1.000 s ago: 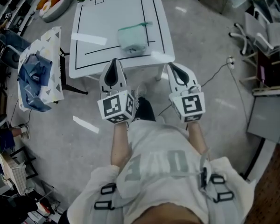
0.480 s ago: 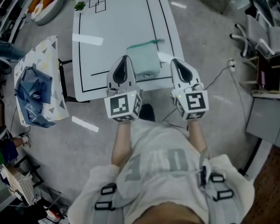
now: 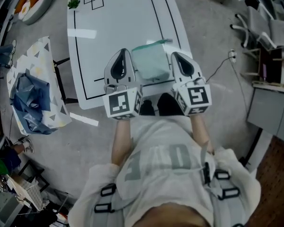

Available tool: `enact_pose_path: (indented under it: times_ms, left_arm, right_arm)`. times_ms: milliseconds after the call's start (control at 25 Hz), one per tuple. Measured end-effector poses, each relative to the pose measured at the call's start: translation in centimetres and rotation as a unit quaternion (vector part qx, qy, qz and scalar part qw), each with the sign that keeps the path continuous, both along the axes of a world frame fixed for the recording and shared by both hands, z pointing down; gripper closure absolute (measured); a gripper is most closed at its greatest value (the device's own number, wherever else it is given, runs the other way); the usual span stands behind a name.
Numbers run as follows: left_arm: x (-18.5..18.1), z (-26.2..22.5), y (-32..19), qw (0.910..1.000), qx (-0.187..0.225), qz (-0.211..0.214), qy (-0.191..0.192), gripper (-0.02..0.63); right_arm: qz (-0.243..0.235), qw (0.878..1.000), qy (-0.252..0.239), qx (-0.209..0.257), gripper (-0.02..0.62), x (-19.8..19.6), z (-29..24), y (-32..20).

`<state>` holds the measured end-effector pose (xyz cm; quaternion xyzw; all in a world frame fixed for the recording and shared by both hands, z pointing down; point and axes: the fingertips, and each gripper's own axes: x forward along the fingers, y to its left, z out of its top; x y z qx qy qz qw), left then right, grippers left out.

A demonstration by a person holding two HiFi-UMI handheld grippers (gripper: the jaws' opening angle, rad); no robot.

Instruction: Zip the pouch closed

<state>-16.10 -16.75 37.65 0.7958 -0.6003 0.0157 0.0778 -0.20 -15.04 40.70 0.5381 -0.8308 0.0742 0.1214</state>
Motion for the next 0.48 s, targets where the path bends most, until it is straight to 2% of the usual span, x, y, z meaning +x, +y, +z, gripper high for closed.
enact_pose_path:
  times_ms: [120, 280, 480]
  left_arm:
    - [0.4, 0.3, -0.2, 1.0000, -0.008, 0.001, 0.004, 0.598]
    - [1.1, 0.3, -0.5, 0.9999, -0.012, -0.006, 0.007, 0.598]
    - [1.6, -0.9, -1.3, 0.9996, 0.002, -0.028, 0.000, 0.598]
  right_arm:
    - [0.005, 1.000, -0.005, -0.001, 0.588, 0.2, -0.4, -0.7]
    - [-0.012, 1.000, -0.009, 0.022, 0.588, 0.0, -1.9, -1.9]
    - [-0.028, 0.999, -0.003, 0.039, 0.588, 0.5, -2.8, -3.2]
